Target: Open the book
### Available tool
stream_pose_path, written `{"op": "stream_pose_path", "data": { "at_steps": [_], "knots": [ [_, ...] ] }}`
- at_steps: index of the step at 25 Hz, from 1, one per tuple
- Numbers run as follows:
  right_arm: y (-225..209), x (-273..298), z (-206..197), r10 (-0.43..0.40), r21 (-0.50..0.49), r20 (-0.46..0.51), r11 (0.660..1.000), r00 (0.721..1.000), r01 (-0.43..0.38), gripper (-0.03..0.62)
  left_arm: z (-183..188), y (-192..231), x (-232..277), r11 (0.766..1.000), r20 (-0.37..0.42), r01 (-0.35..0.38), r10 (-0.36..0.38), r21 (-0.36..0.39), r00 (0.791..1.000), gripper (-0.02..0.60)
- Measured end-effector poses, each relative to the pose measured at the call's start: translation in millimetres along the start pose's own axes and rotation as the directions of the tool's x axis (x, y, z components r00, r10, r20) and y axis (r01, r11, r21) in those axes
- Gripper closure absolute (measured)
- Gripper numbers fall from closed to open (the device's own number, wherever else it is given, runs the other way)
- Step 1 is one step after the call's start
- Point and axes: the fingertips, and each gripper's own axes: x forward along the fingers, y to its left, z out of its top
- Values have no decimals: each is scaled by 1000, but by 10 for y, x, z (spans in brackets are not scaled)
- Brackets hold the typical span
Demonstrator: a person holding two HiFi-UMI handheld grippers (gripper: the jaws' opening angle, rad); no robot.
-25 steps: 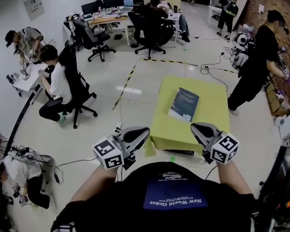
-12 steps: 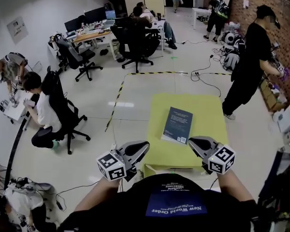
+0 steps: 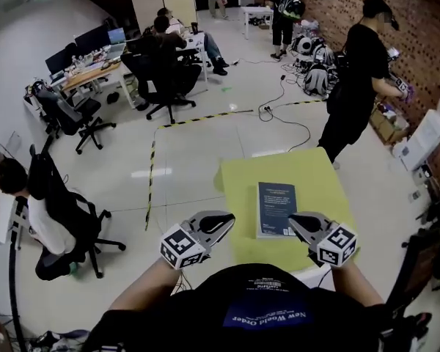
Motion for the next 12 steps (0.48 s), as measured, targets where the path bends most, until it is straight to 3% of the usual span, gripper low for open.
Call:
{"op": "stream_pose_path", "data": {
  "at_steps": [2, 5, 8, 10, 12],
  "knots": [
    [-18, 133, -41, 5, 8, -13, 1000, 1000, -5, 608, -111, 152, 123, 997, -62, 34, -30, 69, 998, 574],
    [-71, 242, -182, 45, 13, -53, 999, 998, -45, 550, -294, 283, 393, 984, -151, 79, -54, 162, 987, 574],
    [-151, 281, -495, 87, 17, -117, 996, 989, -86, 530, -590, 323, 630, 963, -276, 122, -52, 240, 960, 574],
    [-287, 322, -708, 103, -10, -167, 994, 981, -106, 519, -816, 382, 836, 927, -380, 181, -46, 328, 924, 574],
    [-464, 418, -941, 109, -65, -218, 990, 970, -126, 497, -1053, 474, 1083, 869, -480, 264, -35, 419, 877, 572]
  ]
}}
